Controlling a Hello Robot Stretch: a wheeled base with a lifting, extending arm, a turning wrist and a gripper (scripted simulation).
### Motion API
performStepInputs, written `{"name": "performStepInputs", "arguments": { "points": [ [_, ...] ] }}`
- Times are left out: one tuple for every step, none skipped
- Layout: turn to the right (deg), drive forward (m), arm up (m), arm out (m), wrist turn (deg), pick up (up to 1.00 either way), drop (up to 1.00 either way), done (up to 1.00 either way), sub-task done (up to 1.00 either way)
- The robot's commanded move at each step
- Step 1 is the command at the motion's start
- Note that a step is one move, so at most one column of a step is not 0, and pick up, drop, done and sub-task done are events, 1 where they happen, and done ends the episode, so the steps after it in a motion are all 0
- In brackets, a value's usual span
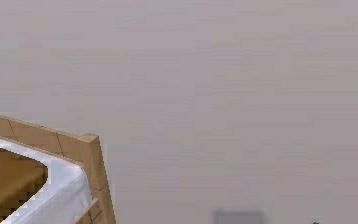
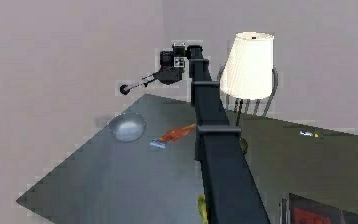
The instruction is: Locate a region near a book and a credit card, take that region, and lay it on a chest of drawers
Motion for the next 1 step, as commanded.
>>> {"name": "performStepInputs", "arguments": {
  "points": [
    [0.0, 0.0, 0.0, 0.0, 27.0, 0.0, 0.0, 0.0, 0.0]
  ]
}}
